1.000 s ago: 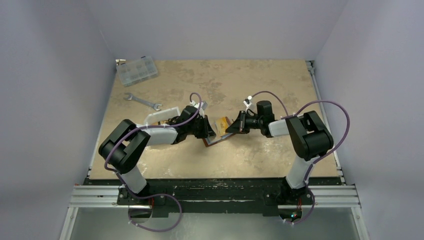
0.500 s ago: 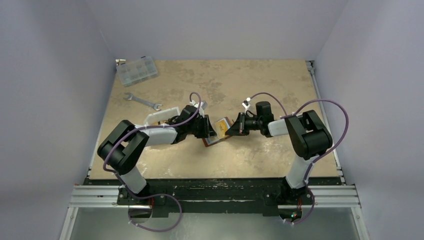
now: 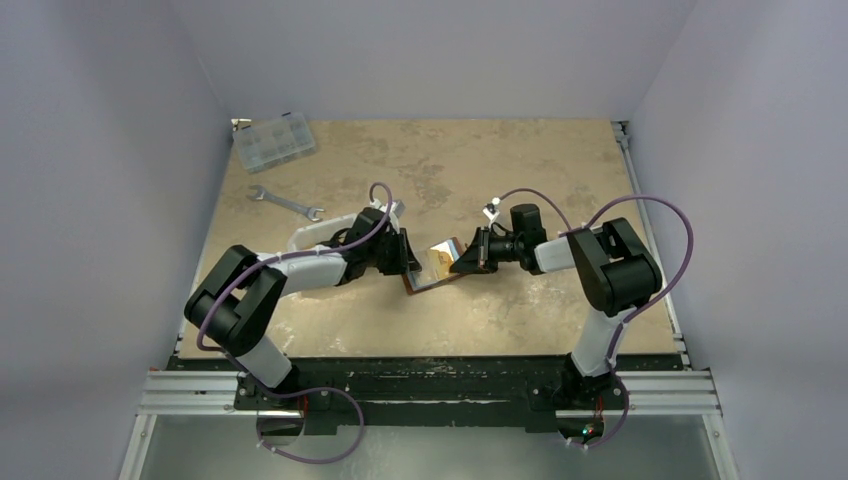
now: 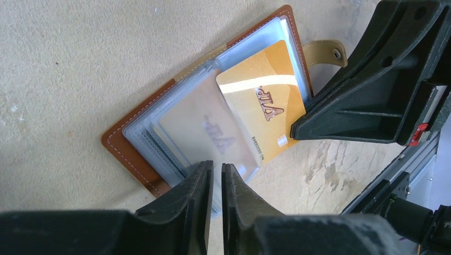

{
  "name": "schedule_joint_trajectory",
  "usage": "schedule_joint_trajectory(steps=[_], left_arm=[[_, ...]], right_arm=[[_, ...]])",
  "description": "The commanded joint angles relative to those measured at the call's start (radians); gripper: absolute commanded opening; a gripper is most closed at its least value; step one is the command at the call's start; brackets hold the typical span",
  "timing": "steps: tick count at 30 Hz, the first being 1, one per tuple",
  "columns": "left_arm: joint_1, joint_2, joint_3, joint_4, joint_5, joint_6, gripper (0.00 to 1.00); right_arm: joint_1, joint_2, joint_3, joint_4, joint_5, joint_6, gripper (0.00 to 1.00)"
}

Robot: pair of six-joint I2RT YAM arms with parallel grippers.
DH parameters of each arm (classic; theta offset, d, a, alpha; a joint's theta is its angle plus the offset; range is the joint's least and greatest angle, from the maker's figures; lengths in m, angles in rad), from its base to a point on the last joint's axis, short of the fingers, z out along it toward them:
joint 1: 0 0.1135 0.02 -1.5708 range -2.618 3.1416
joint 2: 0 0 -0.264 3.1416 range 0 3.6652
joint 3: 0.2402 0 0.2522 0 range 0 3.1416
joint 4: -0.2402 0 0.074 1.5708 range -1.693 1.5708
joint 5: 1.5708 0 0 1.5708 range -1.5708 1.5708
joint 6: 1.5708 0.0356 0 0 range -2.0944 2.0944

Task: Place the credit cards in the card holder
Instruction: Insert the credit card into the card holder.

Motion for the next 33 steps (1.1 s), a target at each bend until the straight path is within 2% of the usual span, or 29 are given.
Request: schedule_joint_trajectory(steps=[1,13,19,33], left_arm=[[0.006,0.017,-0.03,0.004,-0.009,0.017,0.14],[0.007,0.02,-0.068,0.014,-0.02,-0.003,0.04],[0.005,0.02,-0.069,0.018,-0.014,-0.004,0.02],[0.005,0.025,-0.068,0.014,-0.011,0.013,0.0]], right_arm=[[0.007,-0.004,-0.021,0.032,0.044,0.064,0.0],[0.036,-0.07,-0.135,0.165,0.158,0.212,0.0],[0.057,-0.076,-0.126,0.116,0.169,0.203,0.0],[0.061,0.009,-0.011,-0.021,0.033,0.066,0.0]])
